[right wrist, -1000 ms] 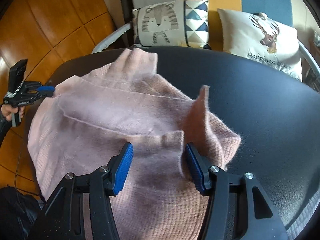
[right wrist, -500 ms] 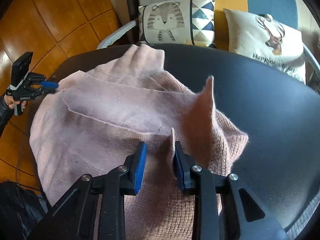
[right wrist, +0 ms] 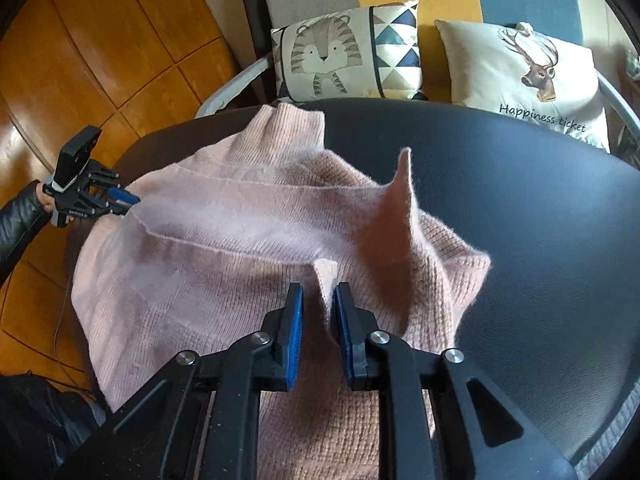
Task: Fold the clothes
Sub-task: 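Grasp the sweater fold with the right gripper while the left gripper grasps the hem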
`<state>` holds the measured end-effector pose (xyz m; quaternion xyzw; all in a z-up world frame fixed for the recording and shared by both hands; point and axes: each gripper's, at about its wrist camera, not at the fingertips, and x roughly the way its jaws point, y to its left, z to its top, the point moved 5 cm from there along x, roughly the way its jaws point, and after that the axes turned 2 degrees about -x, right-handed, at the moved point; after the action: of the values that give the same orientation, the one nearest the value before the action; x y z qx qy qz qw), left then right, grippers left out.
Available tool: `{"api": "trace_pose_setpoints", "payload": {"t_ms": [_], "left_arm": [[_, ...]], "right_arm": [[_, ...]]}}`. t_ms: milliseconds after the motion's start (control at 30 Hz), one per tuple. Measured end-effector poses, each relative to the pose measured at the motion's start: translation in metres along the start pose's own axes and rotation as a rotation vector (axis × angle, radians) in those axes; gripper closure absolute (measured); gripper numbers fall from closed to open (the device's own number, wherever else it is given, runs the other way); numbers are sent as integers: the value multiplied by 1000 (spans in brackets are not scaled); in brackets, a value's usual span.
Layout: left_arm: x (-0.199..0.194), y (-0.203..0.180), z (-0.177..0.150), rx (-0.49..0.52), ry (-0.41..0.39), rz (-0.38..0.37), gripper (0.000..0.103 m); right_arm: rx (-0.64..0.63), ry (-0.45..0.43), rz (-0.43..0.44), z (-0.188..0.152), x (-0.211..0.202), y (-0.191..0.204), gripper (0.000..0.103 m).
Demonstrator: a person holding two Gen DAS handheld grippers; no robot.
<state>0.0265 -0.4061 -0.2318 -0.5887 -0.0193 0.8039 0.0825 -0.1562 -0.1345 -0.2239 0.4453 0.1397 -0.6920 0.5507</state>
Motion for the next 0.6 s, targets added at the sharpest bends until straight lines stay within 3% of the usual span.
{"api": "trace_pose_setpoints", "payload": {"t_ms": [167,300,433,500,600], "left_arm": [[-3,11,-6,-40,-10,14,82],[0,7,-4,5,-30,37,82],[-2,5,-5,1,-35,12,82],[-5,6,-7,-29,-37,-32,83],[-11,7,-15,-61,-63,-66,85]], "right_arm": [[39,-3,45,4,6,-1,84],[52,3,53,7,12,-2,77],[47,6,52,4,13,0,77],[35,3,34,3,10,2,89],[9,-8,16,1,3,6,91]]}}
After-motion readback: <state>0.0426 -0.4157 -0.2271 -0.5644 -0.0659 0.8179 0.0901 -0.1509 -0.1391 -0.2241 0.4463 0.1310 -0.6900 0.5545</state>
